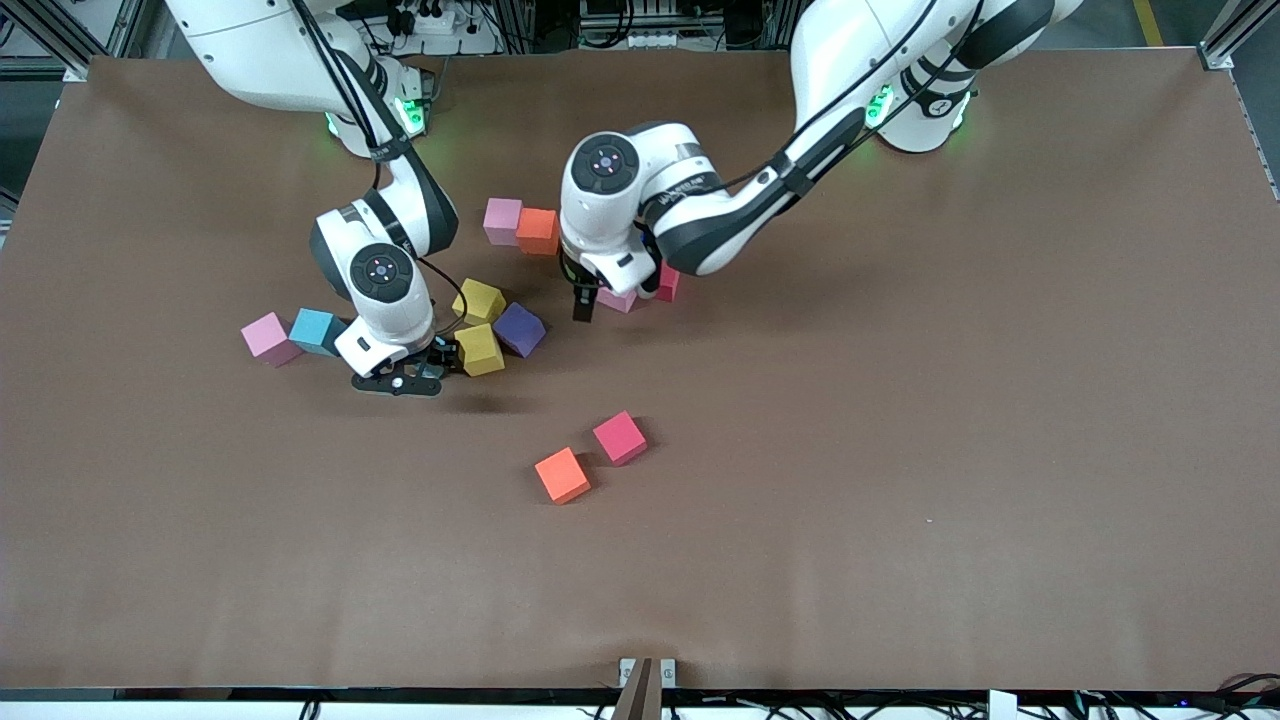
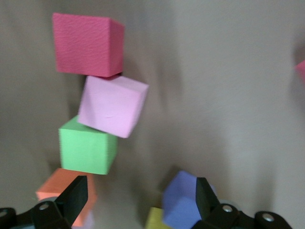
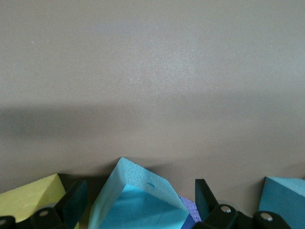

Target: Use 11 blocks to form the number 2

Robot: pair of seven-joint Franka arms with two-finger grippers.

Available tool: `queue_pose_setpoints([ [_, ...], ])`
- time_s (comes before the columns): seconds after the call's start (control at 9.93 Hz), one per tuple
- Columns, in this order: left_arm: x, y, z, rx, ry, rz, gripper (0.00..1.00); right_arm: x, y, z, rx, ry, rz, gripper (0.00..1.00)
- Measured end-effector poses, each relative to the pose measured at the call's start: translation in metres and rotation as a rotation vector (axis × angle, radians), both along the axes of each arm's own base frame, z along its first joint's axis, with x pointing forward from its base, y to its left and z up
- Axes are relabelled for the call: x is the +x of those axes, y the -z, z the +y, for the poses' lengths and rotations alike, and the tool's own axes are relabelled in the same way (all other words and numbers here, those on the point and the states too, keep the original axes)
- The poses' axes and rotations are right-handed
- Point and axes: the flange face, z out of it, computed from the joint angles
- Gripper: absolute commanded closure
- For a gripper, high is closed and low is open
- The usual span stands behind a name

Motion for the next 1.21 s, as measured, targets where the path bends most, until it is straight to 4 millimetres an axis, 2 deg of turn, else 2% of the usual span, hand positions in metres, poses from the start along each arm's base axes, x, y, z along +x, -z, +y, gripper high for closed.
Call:
queue_pose_setpoints([
  [0.2,-0.018,0.014,-0.002,0.019,0.039,0.022,0.0,0.007,-0.003,-0.01,0.008,0.036,-0.008,0.0],
  [0.4,-0.035,0.03,-0.004,0.036,0.069,0.052,0.0,0.026,-0.014,-0.033,0.025,0.097,-0.034,0.0],
  [0.6,-0.041,0.042,-0.004,0.046,0.043,0.072,0.0,0.039,-0.024,-0.048,0.034,0.128,-0.054,0.0],
  [1.01,-0.05,0.069,-0.008,0.062,-0.005,0.057,0.0,0.043,-0.03,-0.039,0.049,0.116,-0.065,0.0],
  [1.21,-0.065,0.082,-0.013,0.073,0.011,0.074,0.0,0.044,-0.032,-0.035,0.073,0.108,-0.056,0.0],
])
